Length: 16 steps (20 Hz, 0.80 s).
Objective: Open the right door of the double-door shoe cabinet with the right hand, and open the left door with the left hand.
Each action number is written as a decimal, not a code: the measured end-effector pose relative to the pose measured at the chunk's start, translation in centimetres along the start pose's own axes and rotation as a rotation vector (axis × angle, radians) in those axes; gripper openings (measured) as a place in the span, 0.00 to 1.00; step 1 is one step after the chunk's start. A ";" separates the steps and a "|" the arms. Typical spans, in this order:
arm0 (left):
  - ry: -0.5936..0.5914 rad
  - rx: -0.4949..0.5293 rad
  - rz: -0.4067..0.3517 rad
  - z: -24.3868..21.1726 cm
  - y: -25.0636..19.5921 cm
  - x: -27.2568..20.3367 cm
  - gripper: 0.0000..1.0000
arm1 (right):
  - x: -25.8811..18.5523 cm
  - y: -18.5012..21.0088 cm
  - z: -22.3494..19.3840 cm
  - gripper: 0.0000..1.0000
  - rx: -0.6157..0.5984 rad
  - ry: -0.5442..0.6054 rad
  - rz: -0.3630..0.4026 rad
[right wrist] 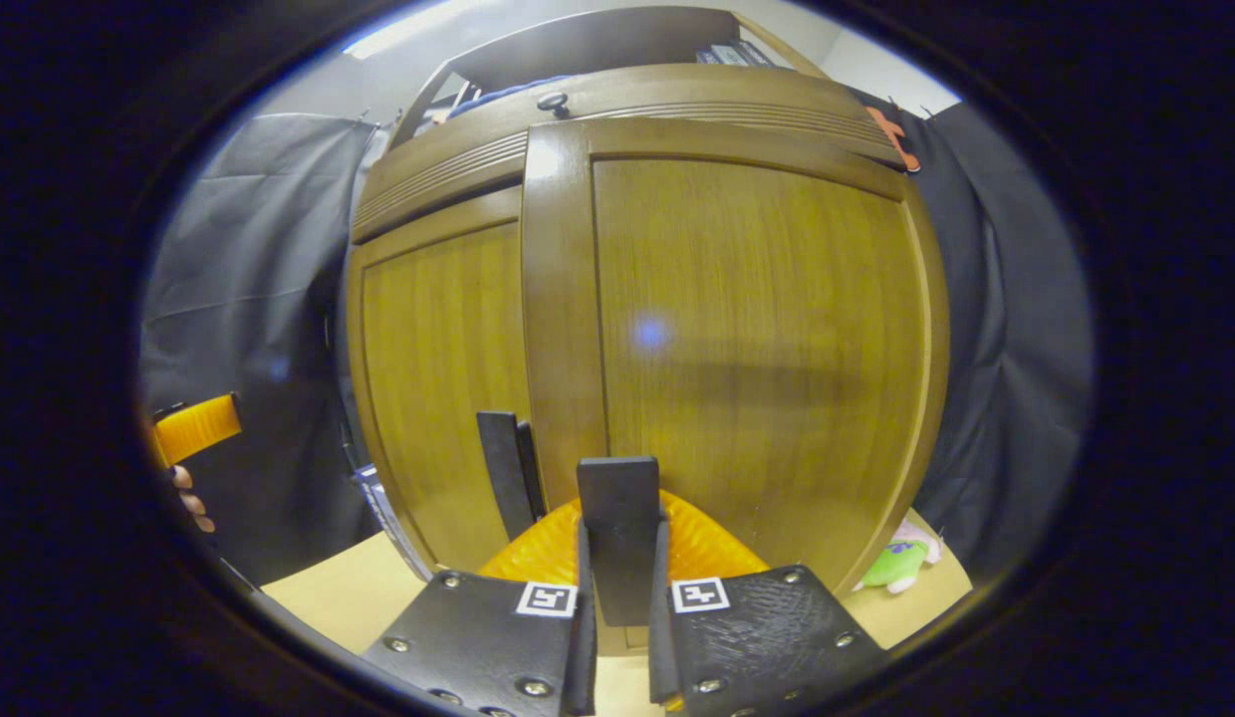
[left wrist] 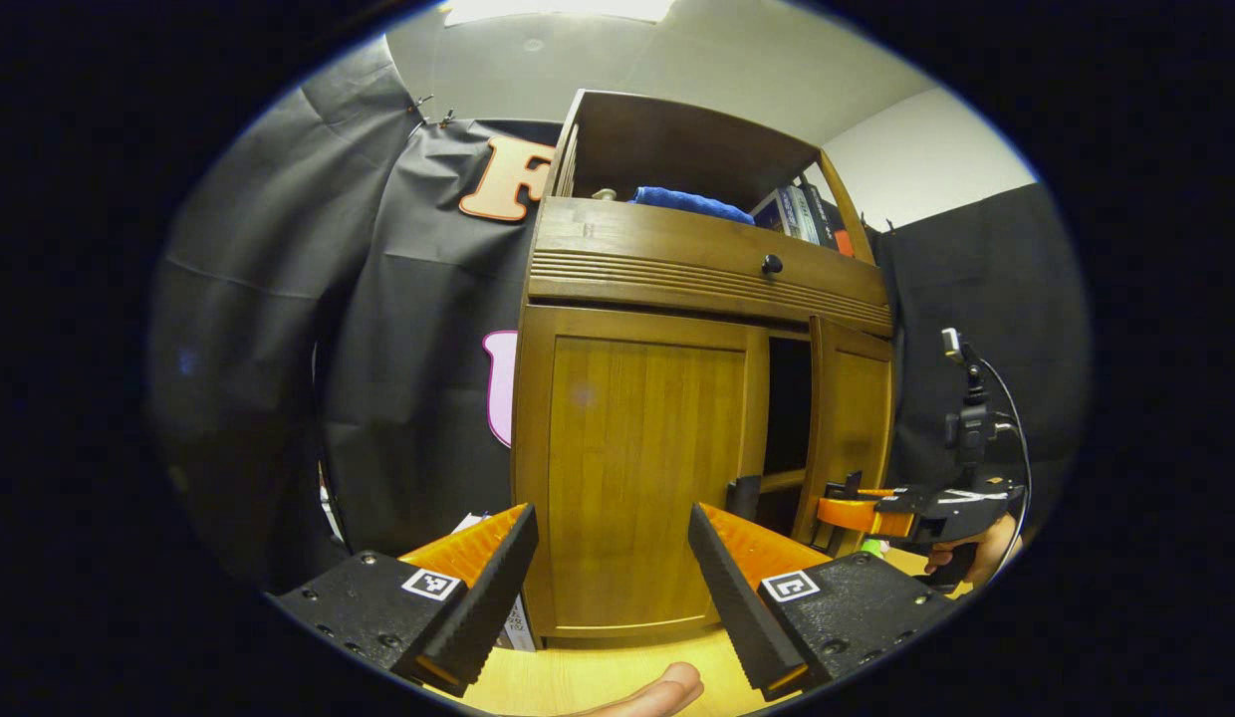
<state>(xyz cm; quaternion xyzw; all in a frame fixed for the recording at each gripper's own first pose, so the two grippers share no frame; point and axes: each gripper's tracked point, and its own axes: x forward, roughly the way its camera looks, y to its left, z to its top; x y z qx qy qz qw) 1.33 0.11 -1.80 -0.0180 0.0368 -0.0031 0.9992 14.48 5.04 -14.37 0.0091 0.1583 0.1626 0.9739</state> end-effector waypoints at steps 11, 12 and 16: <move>-0.012 0.015 -0.030 0.2 -1.8 -0.9 0.89 | -7.5 -3.2 -0.6 0.21 0.031 0.004 0.036; -0.017 0.021 -0.028 0.2 -1.9 -1.1 0.89 | -8.1 -3.5 -0.5 0.20 0.025 0.004 0.034; -0.027 0.038 -0.027 0.4 -2.2 -1.3 0.89 | -10.1 -5.0 -0.6 0.20 0.014 -0.001 0.008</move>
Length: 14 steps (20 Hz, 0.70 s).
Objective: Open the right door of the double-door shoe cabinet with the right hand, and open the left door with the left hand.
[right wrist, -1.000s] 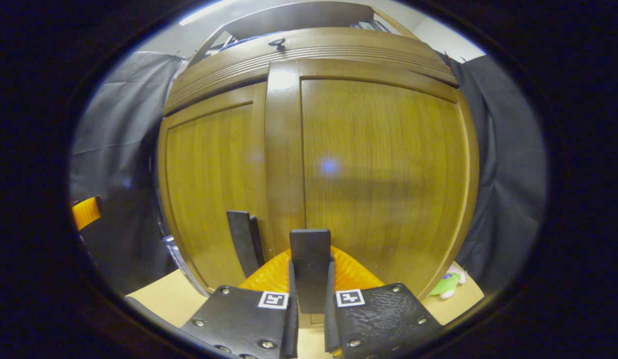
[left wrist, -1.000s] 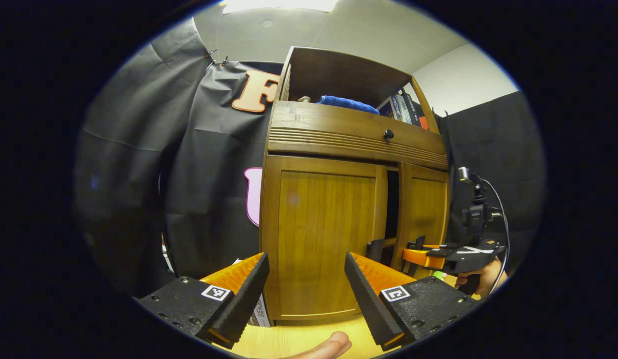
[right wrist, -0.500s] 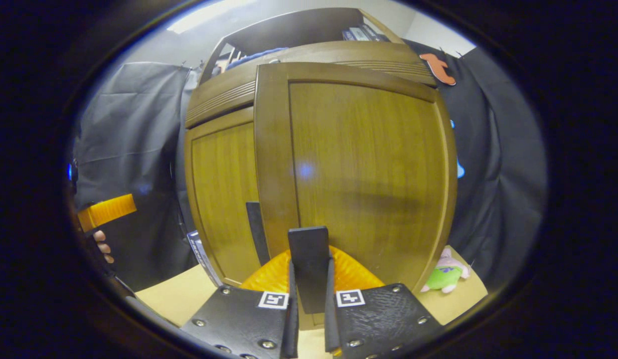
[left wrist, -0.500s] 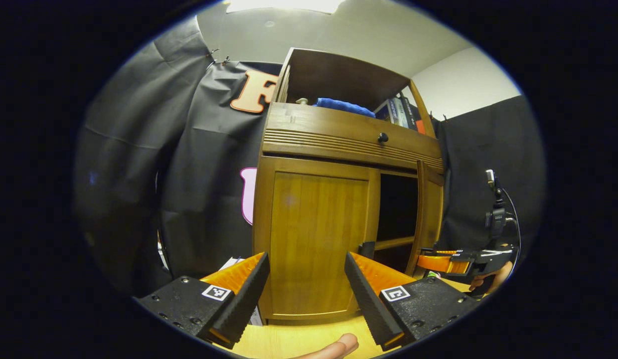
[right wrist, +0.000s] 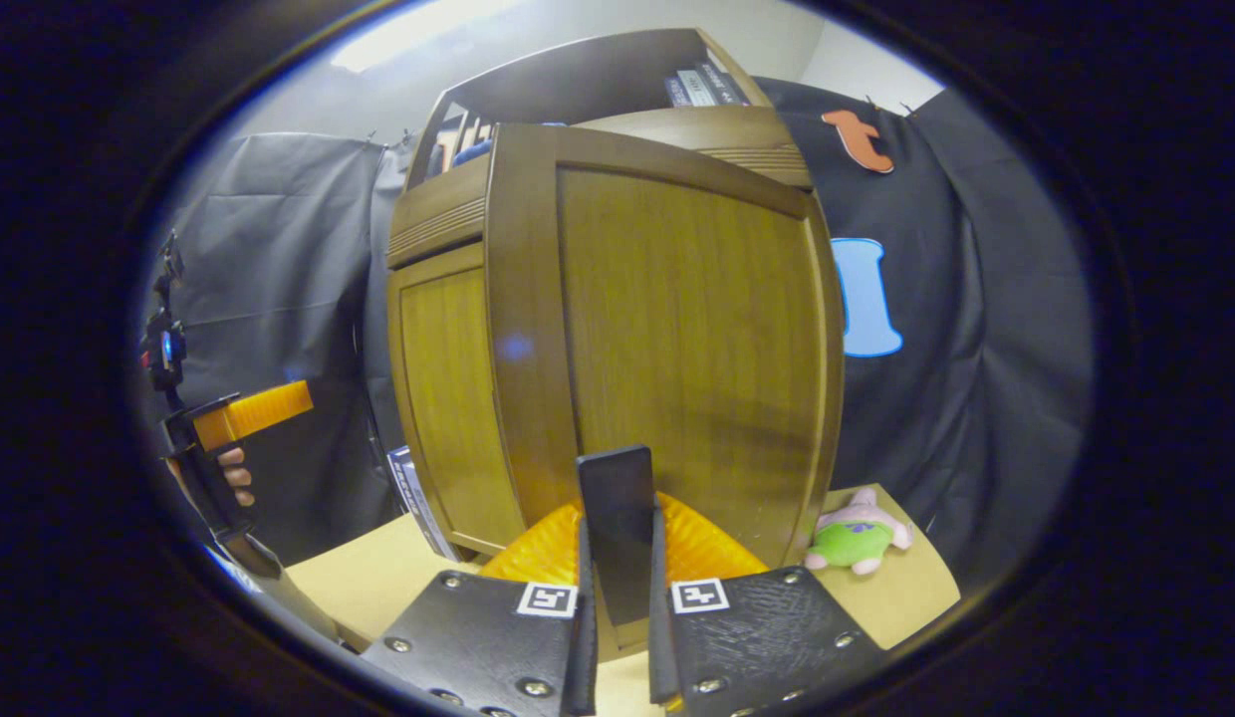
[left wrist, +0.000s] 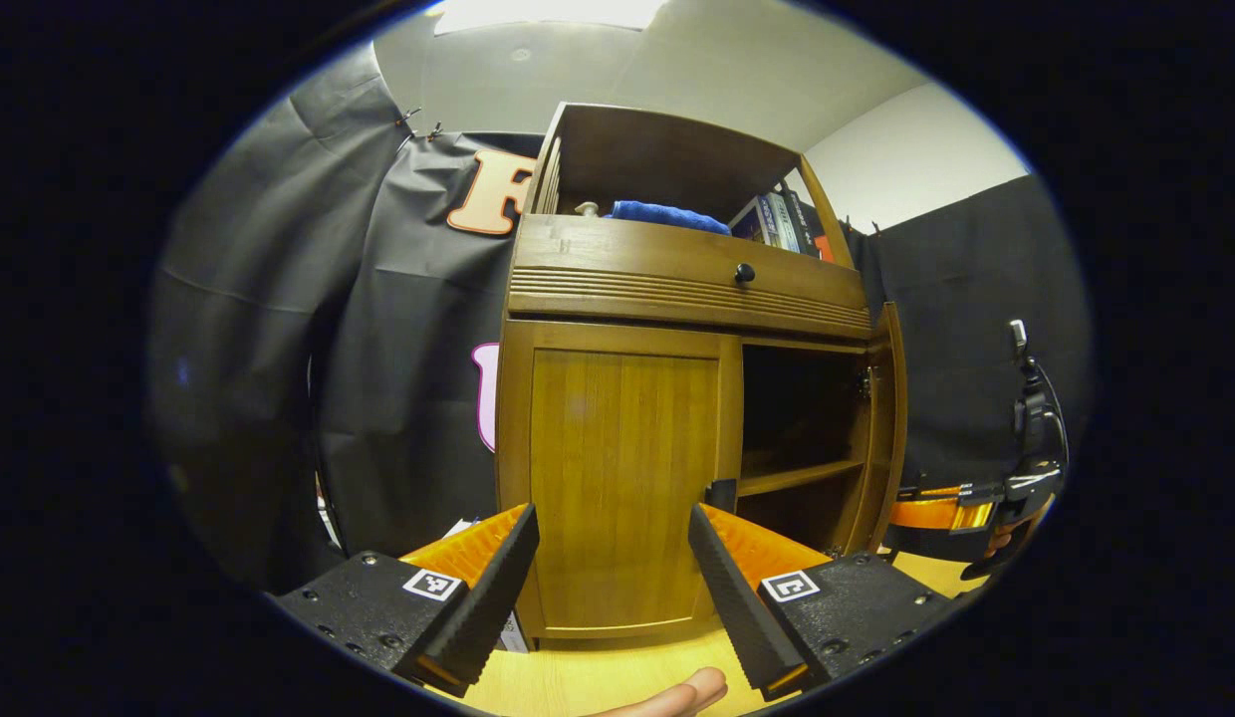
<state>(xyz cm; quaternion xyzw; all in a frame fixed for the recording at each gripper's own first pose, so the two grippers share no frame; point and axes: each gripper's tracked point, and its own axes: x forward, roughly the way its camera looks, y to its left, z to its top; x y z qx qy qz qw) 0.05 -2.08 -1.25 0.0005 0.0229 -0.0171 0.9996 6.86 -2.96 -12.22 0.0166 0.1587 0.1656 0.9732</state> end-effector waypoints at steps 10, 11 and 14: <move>0.003 0.022 -0.001 -0.3 -0.8 -0.1 0.89 | -4.0 -3.9 0.3 0.20 -0.049 -0.007 -0.119; 0.001 0.026 -0.001 -0.2 -0.9 -0.1 0.89 | -4.5 -4.5 0.4 0.20 -0.065 -0.007 -0.147; 0.002 0.022 -0.002 -0.3 -1.1 -0.2 0.89 | -5.9 -6.5 0.5 0.19 -0.130 -0.011 -0.235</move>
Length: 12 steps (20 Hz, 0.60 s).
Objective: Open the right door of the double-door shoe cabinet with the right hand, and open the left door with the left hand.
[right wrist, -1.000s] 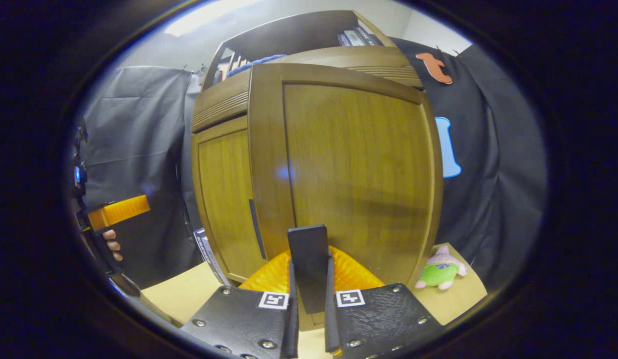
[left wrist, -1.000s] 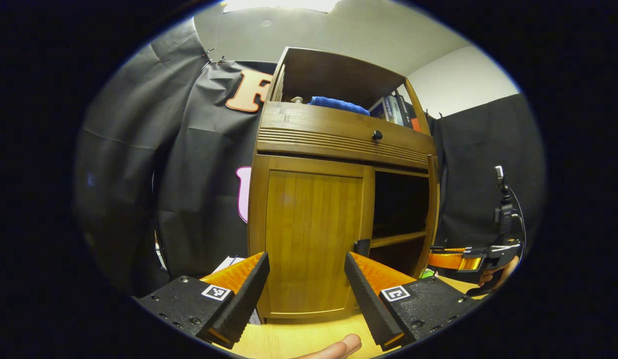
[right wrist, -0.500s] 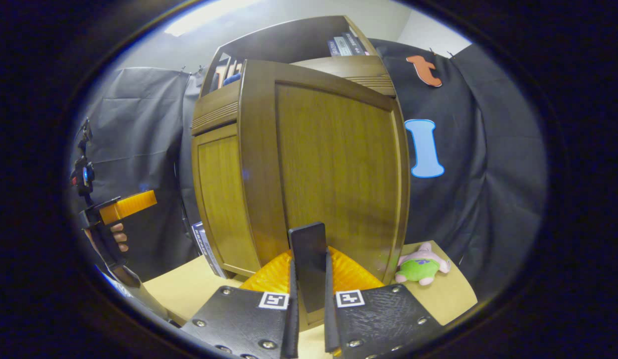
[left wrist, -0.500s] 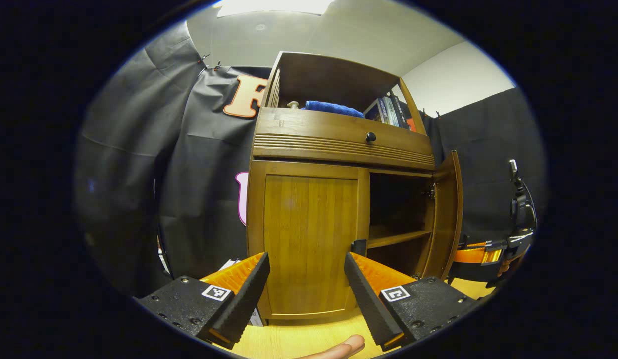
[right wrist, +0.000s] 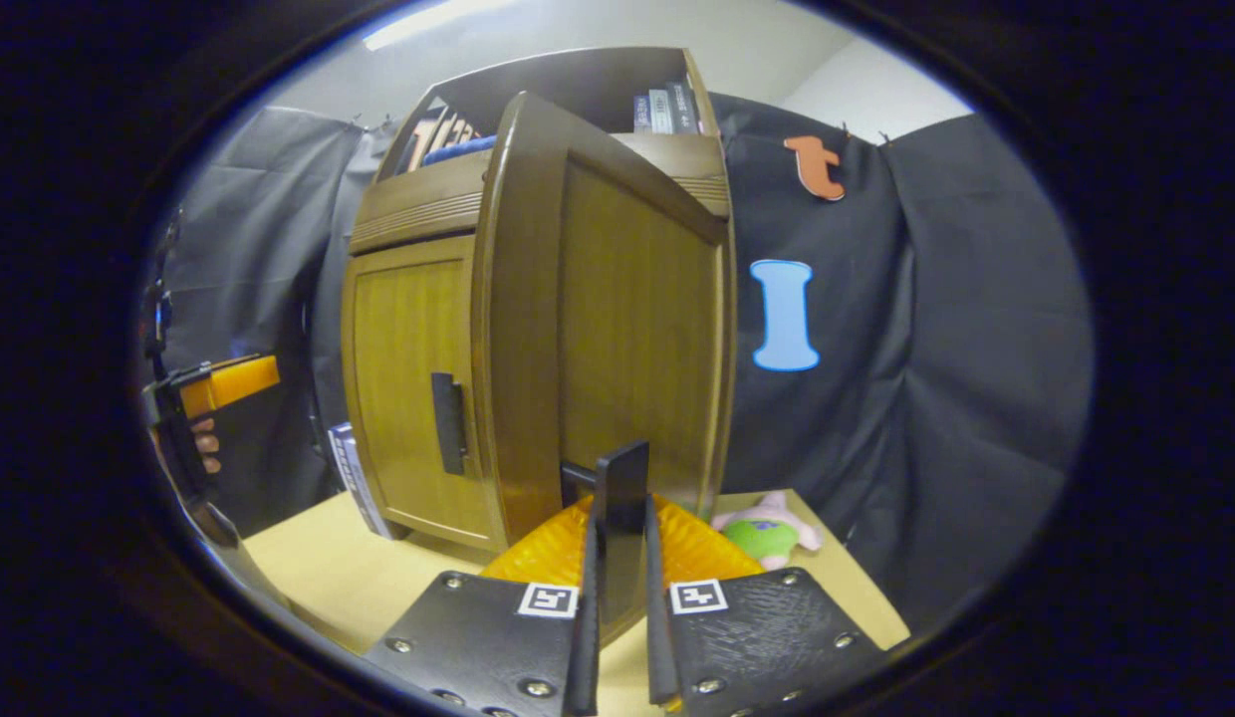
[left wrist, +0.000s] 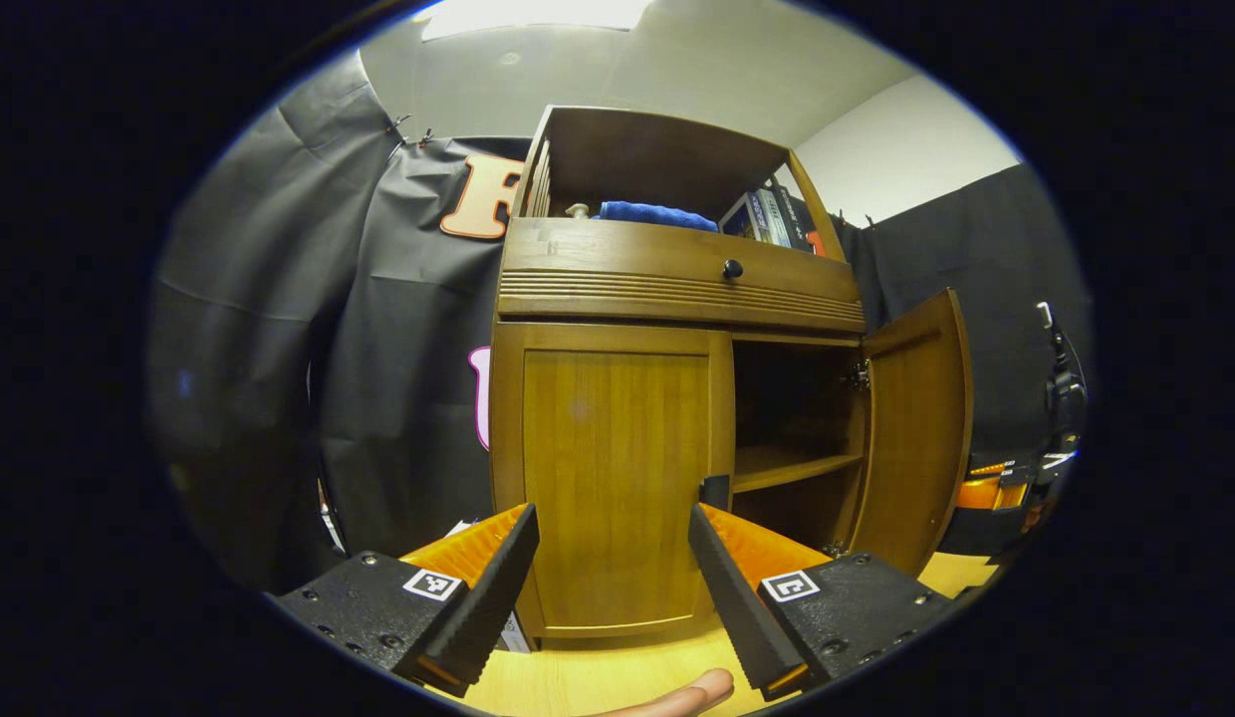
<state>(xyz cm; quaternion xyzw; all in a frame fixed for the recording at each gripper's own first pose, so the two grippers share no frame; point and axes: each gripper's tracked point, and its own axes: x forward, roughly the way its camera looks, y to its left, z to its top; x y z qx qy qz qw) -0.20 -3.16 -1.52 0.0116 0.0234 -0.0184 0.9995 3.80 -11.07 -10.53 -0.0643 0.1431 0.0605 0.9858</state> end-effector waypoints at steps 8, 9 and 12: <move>0.009 0.003 0.002 -0.4 -0.5 0.4 0.89 | -1.3 -7.6 -0.6 0.18 -0.039 0.009 -0.180; 0.016 0.008 0.003 -0.6 -0.6 0.6 0.89 | -1.3 -8.4 -0.6 0.18 -0.006 0.011 -0.172; 0.025 0.019 0.006 -1.1 -0.7 0.9 0.89 | -1.2 -10.9 -0.9 0.18 0.117 0.007 -0.138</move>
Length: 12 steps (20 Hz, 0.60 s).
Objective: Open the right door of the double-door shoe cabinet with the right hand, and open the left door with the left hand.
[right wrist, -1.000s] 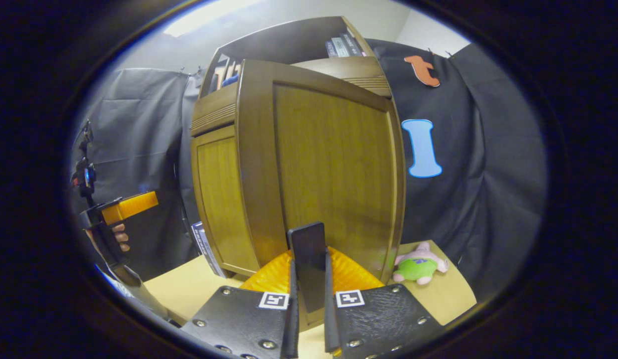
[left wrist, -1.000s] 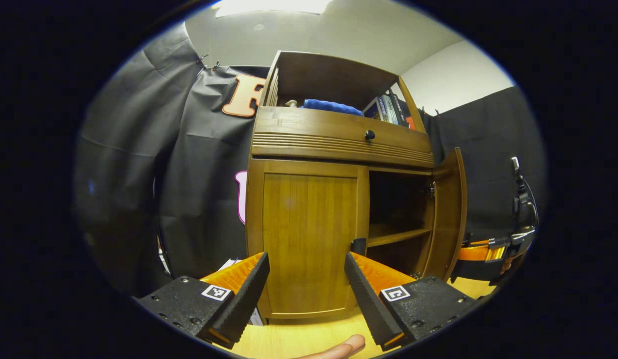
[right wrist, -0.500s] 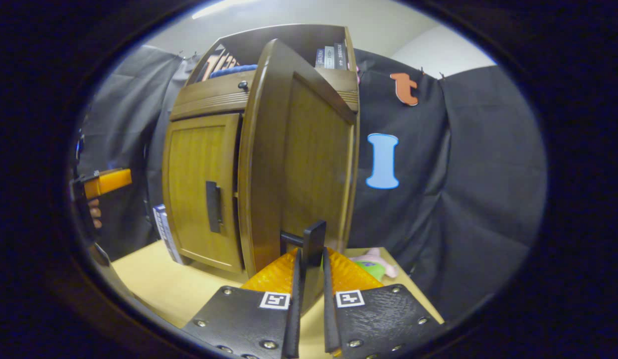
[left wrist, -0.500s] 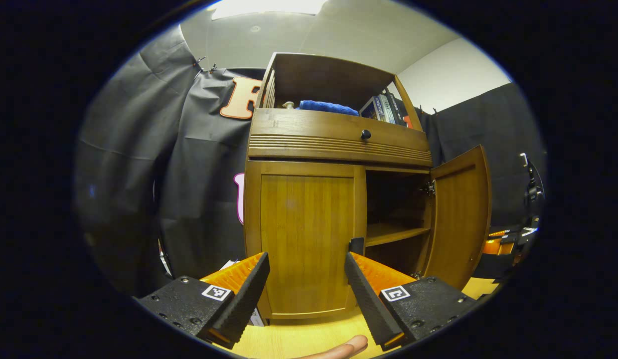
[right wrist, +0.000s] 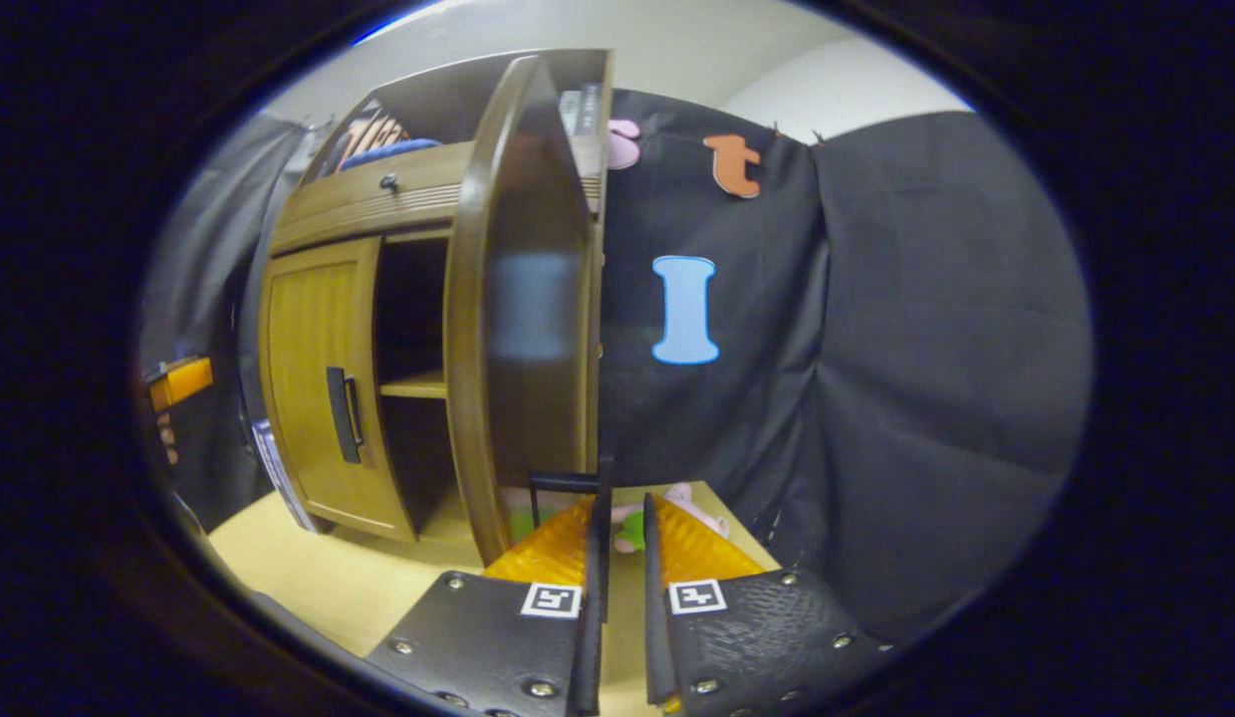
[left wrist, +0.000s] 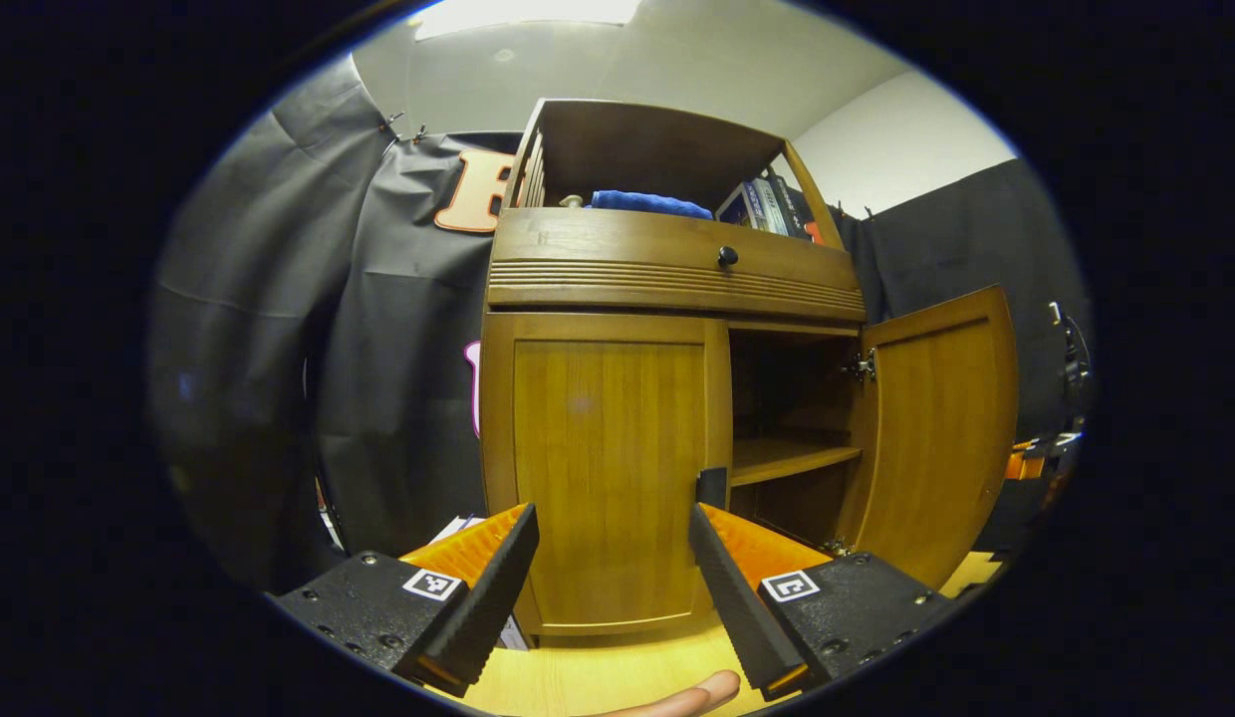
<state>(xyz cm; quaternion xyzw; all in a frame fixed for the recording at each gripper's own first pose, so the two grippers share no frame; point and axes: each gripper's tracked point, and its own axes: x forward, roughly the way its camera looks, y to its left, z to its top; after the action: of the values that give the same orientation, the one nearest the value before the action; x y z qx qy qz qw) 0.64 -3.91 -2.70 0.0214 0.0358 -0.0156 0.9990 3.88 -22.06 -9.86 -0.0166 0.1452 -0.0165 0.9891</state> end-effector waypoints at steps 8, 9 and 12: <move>0.001 0.015 0.020 -0.4 -0.1 0.4 0.89 | 1.7 -3.7 0.5 0.18 0.055 -0.015 0.133; 0.002 0.017 0.023 -0.5 -0.1 0.5 0.89 | 1.9 -3.6 0.4 0.13 0.065 -0.015 0.146; 0.007 0.024 0.026 -0.9 -0.5 0.8 0.89 | 1.7 -3.3 0.4 0.18 0.045 -0.034 0.165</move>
<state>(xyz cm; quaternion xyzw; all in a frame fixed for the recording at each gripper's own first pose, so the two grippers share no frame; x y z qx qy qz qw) 1.35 -4.39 -3.64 0.0340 0.0389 -0.0029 0.9987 5.53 -25.44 -9.81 0.0171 0.1290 0.0621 0.9896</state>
